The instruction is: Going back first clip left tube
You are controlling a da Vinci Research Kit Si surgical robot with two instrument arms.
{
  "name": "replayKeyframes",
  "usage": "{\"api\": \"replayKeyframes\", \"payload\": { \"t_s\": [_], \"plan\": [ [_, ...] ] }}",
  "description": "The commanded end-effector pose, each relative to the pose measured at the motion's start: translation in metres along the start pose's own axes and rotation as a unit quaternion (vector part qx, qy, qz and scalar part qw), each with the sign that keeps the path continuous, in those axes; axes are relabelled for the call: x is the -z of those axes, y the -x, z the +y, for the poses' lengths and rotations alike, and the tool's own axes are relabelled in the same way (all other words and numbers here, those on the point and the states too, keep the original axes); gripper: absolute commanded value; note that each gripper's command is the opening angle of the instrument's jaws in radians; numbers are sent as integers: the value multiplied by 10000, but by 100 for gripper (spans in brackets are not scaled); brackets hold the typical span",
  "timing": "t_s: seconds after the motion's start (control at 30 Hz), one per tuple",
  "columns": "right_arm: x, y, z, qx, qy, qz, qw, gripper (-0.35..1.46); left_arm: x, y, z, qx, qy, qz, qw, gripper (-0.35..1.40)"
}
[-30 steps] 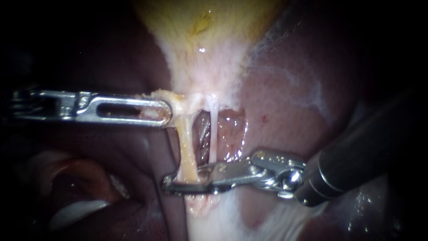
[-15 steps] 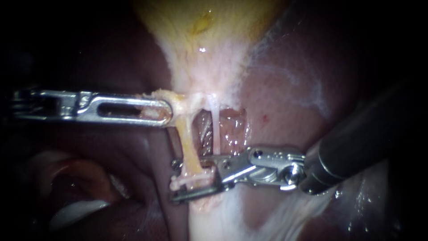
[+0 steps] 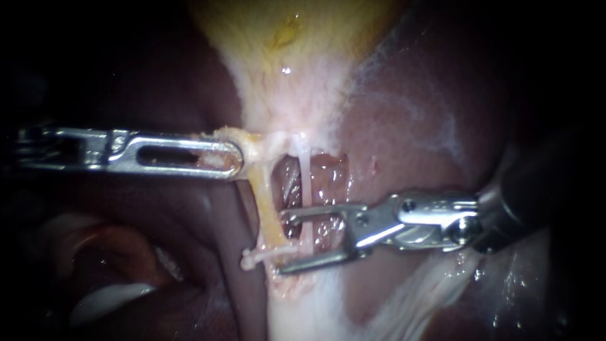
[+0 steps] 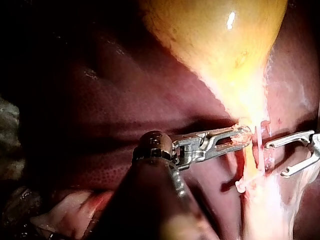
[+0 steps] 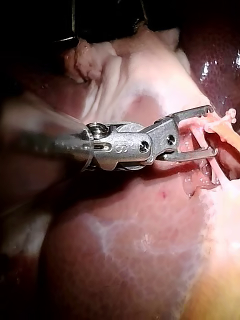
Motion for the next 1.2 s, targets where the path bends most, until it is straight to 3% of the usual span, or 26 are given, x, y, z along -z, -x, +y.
{"api": "replayKeyframes", "payload": {
  "t_s": [0.03,0.27,0.43,0.63,0.83,1.0,1.2],
  "plan": [
    [11,-4,1,27,9,2,10000,50,0,0,1,-1,-3,0,10000,-35],
    [61,-20,5,130,129,-13,9998,50,0,0,1,-1,-3,0,10000,-35],
    [77,-24,6,190,113,-14,9998,50,0,0,2,-1,-3,1,10000,-35],
    [80,-23,5,221,103,-16,9997,50,-1,1,6,-5,8,-11,10000,-35],
    [81,-23,4,223,98,-16,9997,50,-11,-2,26,-45,28,-35,10000,-35],
    [82,-22,4,223,96,-16,9997,50,-27,-5,40,-74,51,-64,9999,-35],
    [82,-23,3,225,91,-15,9997,50,-49,-9,46,-65,59,-39,10000,-35]
  ]
}}
